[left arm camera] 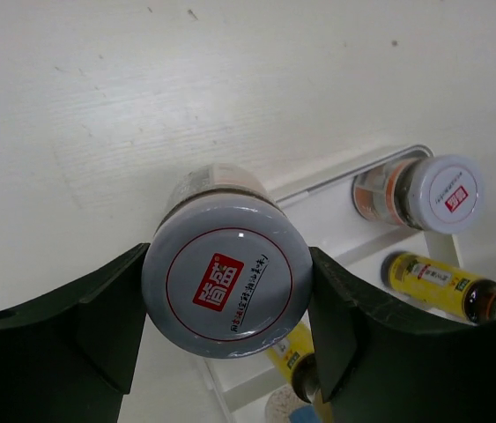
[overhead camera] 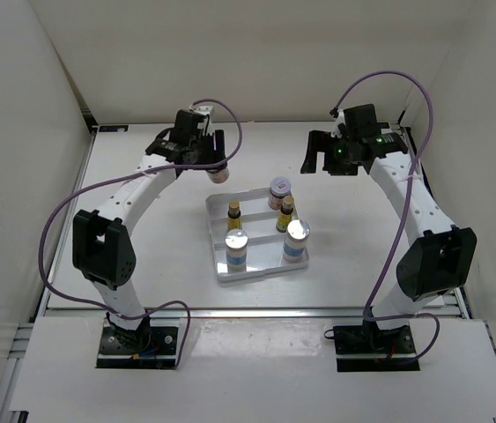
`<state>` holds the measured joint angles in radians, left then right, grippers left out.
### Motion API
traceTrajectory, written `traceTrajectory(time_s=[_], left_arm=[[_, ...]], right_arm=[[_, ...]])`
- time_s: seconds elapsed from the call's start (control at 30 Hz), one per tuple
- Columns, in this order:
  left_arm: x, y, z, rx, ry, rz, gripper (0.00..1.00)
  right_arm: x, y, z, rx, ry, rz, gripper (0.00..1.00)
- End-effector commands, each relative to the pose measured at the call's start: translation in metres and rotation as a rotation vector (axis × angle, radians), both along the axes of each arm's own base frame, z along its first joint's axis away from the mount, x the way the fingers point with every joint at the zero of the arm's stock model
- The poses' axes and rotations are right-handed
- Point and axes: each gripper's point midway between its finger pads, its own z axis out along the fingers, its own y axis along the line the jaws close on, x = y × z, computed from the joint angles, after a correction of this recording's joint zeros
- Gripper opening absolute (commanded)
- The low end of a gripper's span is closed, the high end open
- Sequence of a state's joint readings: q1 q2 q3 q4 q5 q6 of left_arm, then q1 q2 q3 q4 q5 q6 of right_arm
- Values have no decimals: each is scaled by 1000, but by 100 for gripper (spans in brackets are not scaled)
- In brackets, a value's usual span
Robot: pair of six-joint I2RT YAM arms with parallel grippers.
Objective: Organize the condiment bottles
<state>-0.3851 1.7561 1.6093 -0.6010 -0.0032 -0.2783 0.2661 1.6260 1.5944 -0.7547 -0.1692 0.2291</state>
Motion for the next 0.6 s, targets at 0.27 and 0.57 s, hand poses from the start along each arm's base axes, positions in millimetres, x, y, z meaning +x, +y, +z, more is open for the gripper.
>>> traceTrajectory(time_s=[0.27,0.57], left_arm=[[-34,-29,-29,-22,71,-66,12],[-37,-27,-60,20,131,-47,49]], right_arm=[[-9,0,12,31,-30,6,100],[-10,1,12,38,-29,12,100]])
